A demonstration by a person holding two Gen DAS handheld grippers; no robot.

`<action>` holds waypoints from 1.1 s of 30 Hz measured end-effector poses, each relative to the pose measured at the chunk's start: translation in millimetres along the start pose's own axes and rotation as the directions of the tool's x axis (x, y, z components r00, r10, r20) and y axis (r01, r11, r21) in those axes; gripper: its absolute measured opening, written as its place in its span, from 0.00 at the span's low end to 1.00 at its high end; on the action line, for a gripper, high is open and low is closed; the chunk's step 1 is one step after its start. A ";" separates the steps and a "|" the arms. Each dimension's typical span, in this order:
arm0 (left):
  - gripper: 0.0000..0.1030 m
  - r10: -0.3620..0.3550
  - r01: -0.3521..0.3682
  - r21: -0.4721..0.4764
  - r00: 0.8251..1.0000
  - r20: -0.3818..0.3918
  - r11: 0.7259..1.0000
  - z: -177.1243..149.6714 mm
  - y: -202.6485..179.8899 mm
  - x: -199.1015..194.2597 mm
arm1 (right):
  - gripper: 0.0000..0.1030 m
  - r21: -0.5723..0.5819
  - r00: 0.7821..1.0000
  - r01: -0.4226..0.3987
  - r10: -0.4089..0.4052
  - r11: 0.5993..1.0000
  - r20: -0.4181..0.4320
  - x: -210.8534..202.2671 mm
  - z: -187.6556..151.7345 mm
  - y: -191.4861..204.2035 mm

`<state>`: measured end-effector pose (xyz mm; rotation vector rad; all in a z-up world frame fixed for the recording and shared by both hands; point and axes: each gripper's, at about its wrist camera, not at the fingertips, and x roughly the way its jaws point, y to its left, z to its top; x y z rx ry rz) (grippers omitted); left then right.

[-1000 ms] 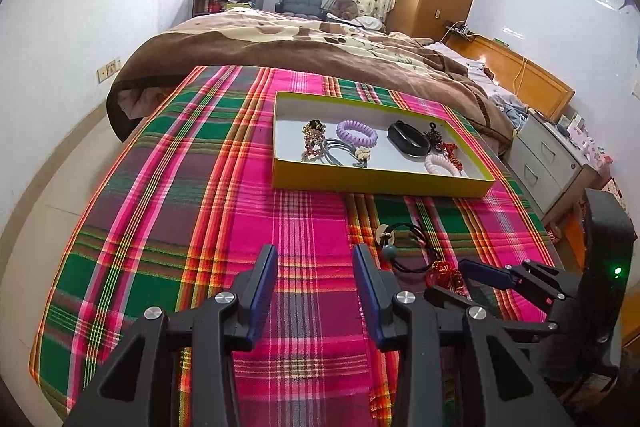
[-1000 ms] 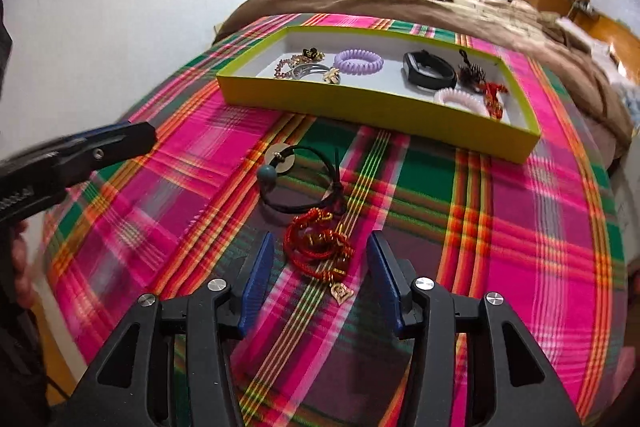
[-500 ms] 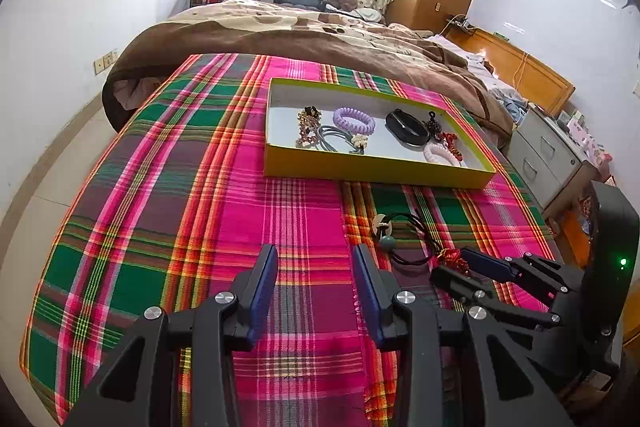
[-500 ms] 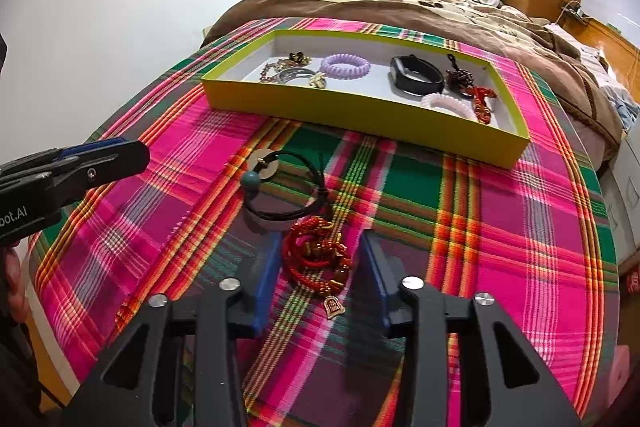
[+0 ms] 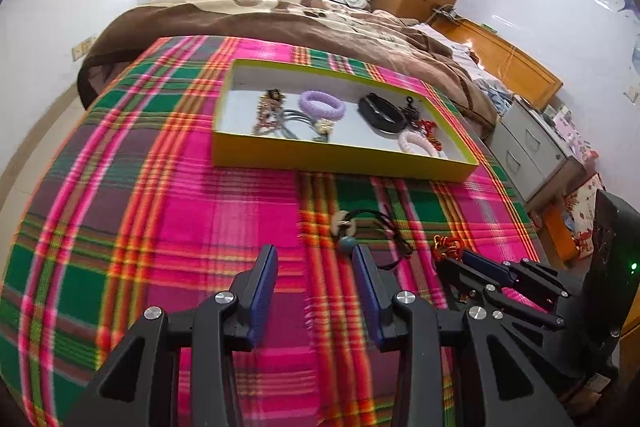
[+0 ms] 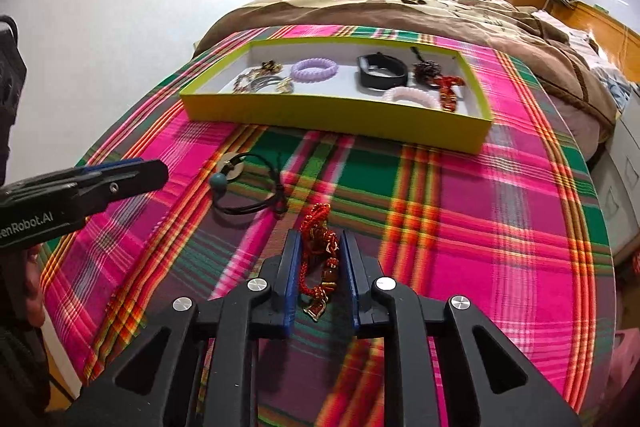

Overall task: Organize jewelry
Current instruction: 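Close the left tool on the black hair tie with teal bead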

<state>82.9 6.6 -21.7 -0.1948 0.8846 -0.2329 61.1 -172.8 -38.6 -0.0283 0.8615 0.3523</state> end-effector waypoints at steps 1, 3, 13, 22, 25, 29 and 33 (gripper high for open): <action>0.37 -0.001 0.001 0.003 1.000 -0.005 1.000 1.1 -2.7 2.9 | 0.19 0.009 1.000 0.002 -0.002 1.000 0.004 -1.2 0.2 -3.4; 0.38 -0.004 0.004 0.013 1.000 -0.008 1.000 4.0 -8.5 7.5 | 0.19 0.018 1.000 0.011 -0.011 1.000 0.013 -4.5 0.7 -9.0; 0.38 0.039 -0.037 0.058 0.998 -0.047 0.998 11.9 -25.6 38.3 | 0.19 0.049 0.999 0.020 -0.021 0.999 0.024 -9.9 4.8 -25.4; 0.38 0.148 -0.140 0.147 0.988 -0.040 0.979 11.4 -38.0 50.3 | 0.19 0.053 1.000 0.009 -0.010 0.999 0.028 -11.4 6.5 -30.8; 0.38 0.170 -0.162 0.161 0.985 -0.037 0.974 10.6 -40.4 51.4 | 0.19 0.052 1.000 0.004 -0.006 0.999 0.028 -11.1 6.7 -30.5; 0.35 0.175 -0.168 0.156 0.984 -0.032 0.973 10.1 -39.9 50.2 | 0.19 0.049 1.000 0.004 -0.005 0.999 0.024 -10.3 6.5 -30.8; 0.24 0.174 -0.168 0.144 0.984 -0.029 0.975 9.8 -36.0 47.0 | 0.19 0.046 1.000 0.010 -0.011 0.999 0.023 -10.1 6.9 -30.4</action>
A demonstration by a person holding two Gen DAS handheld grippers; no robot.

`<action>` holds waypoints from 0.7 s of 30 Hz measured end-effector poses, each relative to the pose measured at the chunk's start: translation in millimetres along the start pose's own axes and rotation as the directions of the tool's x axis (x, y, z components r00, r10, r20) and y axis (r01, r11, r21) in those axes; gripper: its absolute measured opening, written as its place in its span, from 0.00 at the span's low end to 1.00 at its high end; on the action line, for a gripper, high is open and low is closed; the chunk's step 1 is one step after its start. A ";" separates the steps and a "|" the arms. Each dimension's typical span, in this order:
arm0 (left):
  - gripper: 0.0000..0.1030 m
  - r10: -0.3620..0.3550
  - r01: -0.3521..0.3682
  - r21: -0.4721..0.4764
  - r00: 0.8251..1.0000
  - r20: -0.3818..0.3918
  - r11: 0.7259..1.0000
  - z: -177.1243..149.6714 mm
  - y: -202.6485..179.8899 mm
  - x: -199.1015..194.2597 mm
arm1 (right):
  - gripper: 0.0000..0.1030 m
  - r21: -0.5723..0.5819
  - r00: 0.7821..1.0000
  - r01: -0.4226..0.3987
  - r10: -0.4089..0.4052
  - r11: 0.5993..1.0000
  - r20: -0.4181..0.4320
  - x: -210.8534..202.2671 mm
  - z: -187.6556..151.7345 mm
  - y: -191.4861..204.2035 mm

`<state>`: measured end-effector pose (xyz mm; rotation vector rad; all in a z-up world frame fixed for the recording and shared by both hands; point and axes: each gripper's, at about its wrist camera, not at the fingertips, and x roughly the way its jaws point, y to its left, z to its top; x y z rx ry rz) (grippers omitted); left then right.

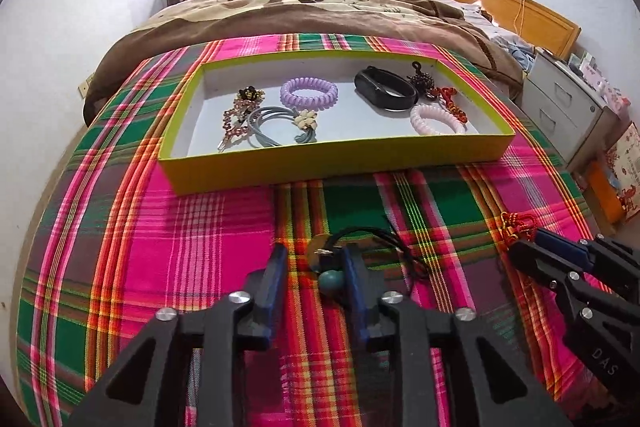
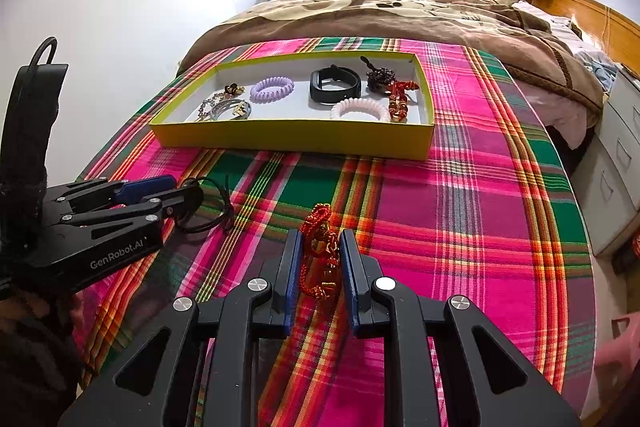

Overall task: Organize jewelry
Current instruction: 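Close the left tool on the black hair tie with teal bead, then carry the red tassel and black hair tie over the box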

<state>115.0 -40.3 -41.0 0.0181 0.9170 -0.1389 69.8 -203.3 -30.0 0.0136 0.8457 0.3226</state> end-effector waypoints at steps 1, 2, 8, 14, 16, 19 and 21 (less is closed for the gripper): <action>0.22 -0.004 0.004 -0.001 1.000 0.000 1.000 -0.2 1.0 -0.5 | 0.19 -0.001 1.000 0.002 -0.002 1.000 0.000 0.3 0.4 0.6; 0.17 -0.007 0.007 -0.002 1.000 0.001 1.000 -0.5 1.8 -0.9 | 0.19 -0.002 1.000 0.005 -0.005 1.000 0.000 0.3 0.7 1.1; 0.14 -0.021 0.021 0.002 1.000 0.005 1.000 -1.3 3.9 -3.1 | 0.19 -0.008 1.000 0.015 -0.015 1.000 0.002 -0.1 2.1 4.7; 0.14 -0.026 0.026 -0.008 1.000 0.013 1.000 -1.9 9.1 -6.2 | 0.19 -0.011 1.000 0.021 -0.021 1.000 0.004 -1.6 3.0 7.4; 0.14 -0.027 0.027 -0.009 0.999 0.019 1.000 -1.8 11.2 -8.7 | 0.19 -0.012 1.000 0.023 -0.023 1.000 0.005 -2.5 3.2 8.2; 0.14 -0.027 0.027 -0.011 0.999 0.028 1.000 -1.2 12.8 -12.4 | 0.19 -0.012 1.000 0.027 -0.027 1.000 0.008 -4.3 3.9 8.7; 0.14 -0.025 0.025 -0.013 0.999 0.036 1.000 -0.4 14.0 -15.9 | 0.19 -0.008 1.000 0.028 -0.027 1.000 0.011 -5.3 5.2 8.8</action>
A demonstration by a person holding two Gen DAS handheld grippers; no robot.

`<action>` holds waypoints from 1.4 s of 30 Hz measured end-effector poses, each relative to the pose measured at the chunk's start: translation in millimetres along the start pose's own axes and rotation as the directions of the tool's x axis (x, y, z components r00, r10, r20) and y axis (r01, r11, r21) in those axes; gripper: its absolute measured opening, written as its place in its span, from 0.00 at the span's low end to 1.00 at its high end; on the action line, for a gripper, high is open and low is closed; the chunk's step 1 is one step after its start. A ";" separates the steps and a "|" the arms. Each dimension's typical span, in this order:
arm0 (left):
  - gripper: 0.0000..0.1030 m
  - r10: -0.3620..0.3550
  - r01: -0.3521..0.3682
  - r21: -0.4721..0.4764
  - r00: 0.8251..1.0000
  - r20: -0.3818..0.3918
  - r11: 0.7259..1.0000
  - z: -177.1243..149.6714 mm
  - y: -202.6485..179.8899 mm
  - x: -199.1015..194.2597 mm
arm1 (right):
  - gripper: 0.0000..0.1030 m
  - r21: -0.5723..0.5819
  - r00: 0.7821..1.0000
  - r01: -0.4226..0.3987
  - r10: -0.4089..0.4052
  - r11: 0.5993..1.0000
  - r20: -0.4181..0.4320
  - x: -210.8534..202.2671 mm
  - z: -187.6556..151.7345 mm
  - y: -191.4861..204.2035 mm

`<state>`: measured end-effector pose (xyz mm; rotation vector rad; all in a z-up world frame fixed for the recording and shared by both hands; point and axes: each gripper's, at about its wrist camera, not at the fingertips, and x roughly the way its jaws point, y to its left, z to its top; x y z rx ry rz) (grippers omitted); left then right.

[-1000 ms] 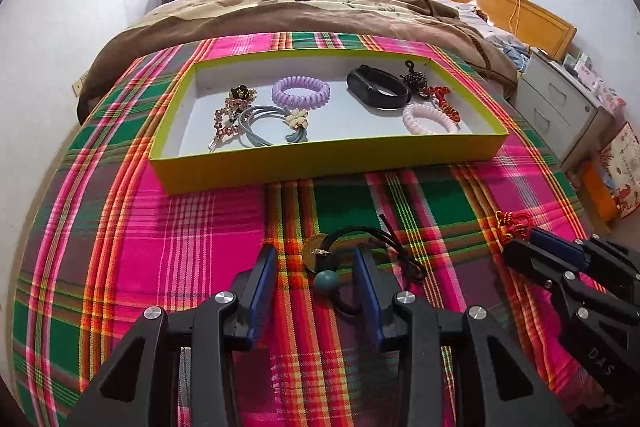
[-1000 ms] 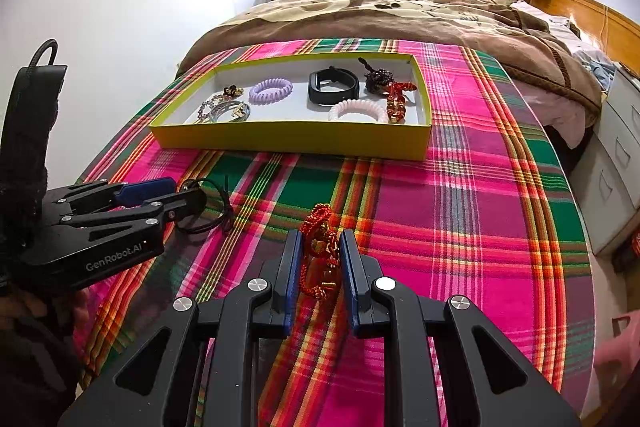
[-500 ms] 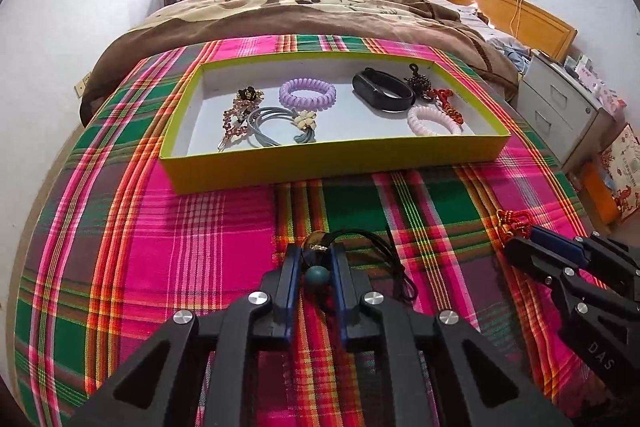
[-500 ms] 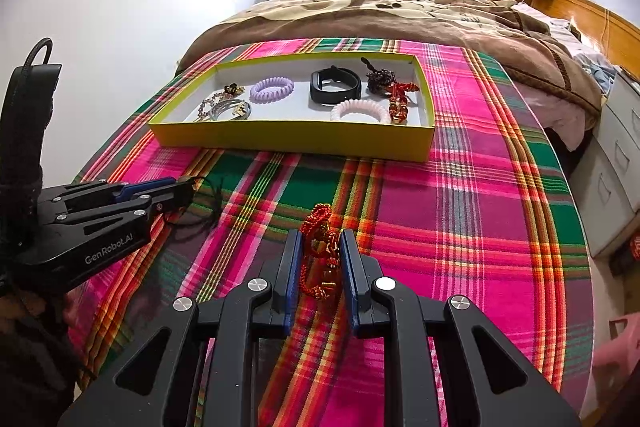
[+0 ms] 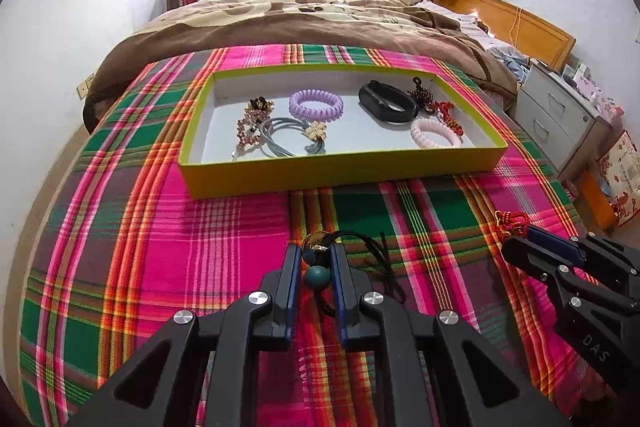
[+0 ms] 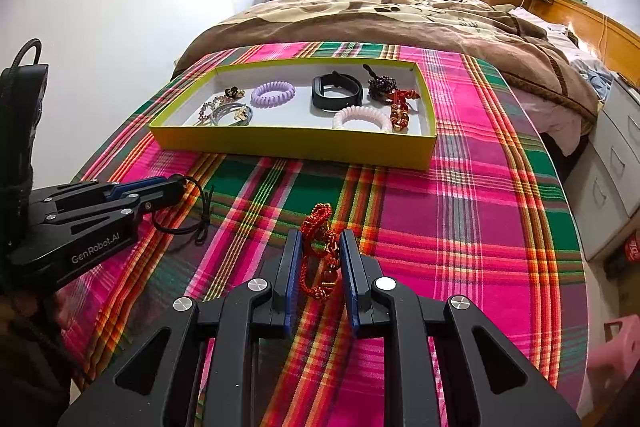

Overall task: Organize jewelry
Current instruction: 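Carry the red tassel and black hair tie over the box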

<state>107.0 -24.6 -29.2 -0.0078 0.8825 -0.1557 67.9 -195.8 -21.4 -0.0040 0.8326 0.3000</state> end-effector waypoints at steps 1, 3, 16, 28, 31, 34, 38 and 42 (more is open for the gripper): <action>0.14 -0.001 0.001 0.000 1.000 0.003 1.000 0.6 0.3 -1.6 | 0.19 0.002 1.000 0.002 -0.002 1.000 0.003 -0.8 0.9 -0.1; 0.14 0.001 -0.001 0.002 1.000 0.013 1.000 1.8 1.0 -5.7 | 0.19 0.006 1.000 0.002 -0.002 1.000 0.009 -2.2 2.8 -0.5; 0.14 -0.026 0.027 -0.012 0.996 0.080 1.000 30.6 10.7 -28.4 | 0.19 -0.005 0.998 -0.004 0.005 1.000 0.064 -8.5 34.5 1.3; 0.14 -0.007 0.009 -0.023 0.995 0.095 1.000 76.8 31.8 -8.7 | 0.19 -0.038 0.998 -0.008 0.011 0.999 0.063 27.1 87.3 8.6; 0.14 -0.007 0.010 -0.036 0.996 0.089 0.999 86.2 37.7 2.6 | 0.19 -0.046 0.999 -0.008 0.011 0.999 0.053 40.2 96.2 10.2; 0.14 -0.002 0.005 -0.043 0.997 0.082 0.999 91.7 41.7 14.3 | 0.19 -0.059 0.999 -0.014 0.016 0.998 0.037 52.6 101.1 12.4; 0.14 0.000 0.003 -0.048 0.998 0.057 0.999 92.3 44.3 31.0 | 0.19 -0.078 1.000 -0.012 0.013 0.997 0.004 70.3 102.5 15.0; 0.14 0.006 -0.005 -0.054 1.000 0.023 0.999 89.1 47.5 46.5 | 0.19 -0.089 0.999 -0.014 0.011 0.996 -0.036 86.4 100.2 15.2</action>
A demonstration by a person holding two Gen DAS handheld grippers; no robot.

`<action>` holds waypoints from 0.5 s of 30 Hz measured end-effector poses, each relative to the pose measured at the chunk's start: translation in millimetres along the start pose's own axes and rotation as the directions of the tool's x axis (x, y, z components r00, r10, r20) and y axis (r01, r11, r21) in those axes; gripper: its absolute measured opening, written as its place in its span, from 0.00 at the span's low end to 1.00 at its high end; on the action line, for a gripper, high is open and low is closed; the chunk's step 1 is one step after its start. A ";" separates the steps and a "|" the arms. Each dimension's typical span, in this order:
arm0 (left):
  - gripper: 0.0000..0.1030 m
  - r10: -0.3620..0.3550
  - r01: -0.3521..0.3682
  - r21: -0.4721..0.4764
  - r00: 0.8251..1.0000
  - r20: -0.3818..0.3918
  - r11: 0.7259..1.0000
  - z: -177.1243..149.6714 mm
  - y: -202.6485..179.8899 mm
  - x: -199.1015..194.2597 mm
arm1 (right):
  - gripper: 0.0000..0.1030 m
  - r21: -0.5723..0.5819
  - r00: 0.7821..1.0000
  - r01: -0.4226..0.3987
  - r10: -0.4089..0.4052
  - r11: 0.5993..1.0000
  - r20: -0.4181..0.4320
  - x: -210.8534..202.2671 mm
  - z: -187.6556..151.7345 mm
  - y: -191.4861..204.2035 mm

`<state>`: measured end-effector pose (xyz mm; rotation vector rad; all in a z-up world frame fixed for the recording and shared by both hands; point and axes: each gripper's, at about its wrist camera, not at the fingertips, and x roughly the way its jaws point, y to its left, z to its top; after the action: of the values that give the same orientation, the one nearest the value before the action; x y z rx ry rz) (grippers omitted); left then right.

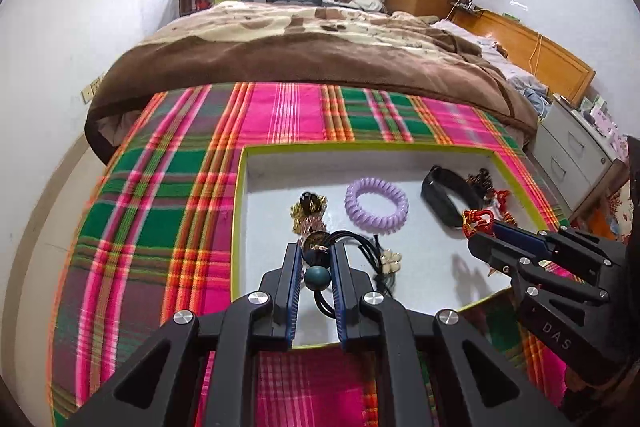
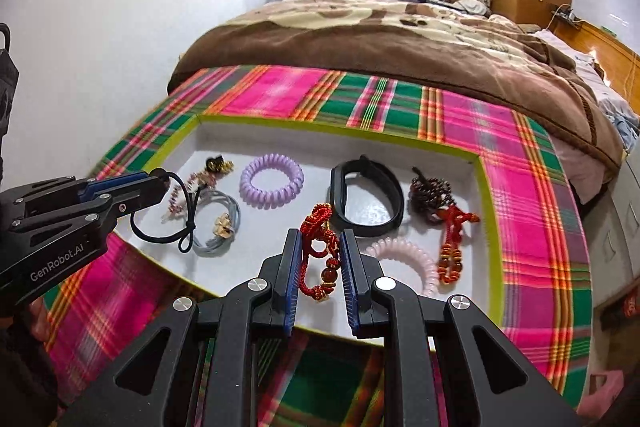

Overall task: Organize jewelry
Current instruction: 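Carry the red tassel and black hair tie over the box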

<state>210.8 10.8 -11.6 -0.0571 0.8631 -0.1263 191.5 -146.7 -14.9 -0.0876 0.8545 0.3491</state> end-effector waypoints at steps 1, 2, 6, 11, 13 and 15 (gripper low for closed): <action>0.14 0.000 0.000 0.003 1.000 -0.004 1.000 -1.2 -0.1 1.8 | 0.19 -0.001 1.000 0.000 0.000 1.000 -0.005 1.6 -0.7 -0.1; 0.14 0.003 -0.003 0.008 1.000 -0.016 1.000 -2.5 -0.2 5.7 | 0.19 -0.003 1.000 0.002 -0.002 1.000 -0.014 4.1 -1.6 0.0; 0.14 0.001 -0.001 -0.001 0.999 -0.037 1.000 -6.6 2.3 13.0 | 0.19 -0.006 0.999 0.006 -0.006 1.000 -0.037 11.3 -4.0 1.3; 0.14 0.003 -0.004 -0.006 0.999 -0.051 1.000 -8.7 4.8 17.5 | 0.19 -0.002 0.999 0.009 -0.009 1.000 -0.043 12.8 -4.5 0.3; 0.14 0.001 -0.001 -0.010 0.999 -0.046 1.000 -9.1 5.5 15.9 | 0.19 -0.005 0.999 0.014 -0.014 1.000 -0.042 12.8 -4.3 1.2; 0.14 -0.002 0.001 -0.006 0.999 -0.041 1.000 -9.3 5.5 14.3 | 0.19 -0.004 0.999 0.015 -0.015 1.000 -0.043 13.9 -3.4 0.6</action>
<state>213.4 14.3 -29.0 -0.0610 0.9039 -0.1266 197.3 -143.2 -27.6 -0.1051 0.8956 0.3359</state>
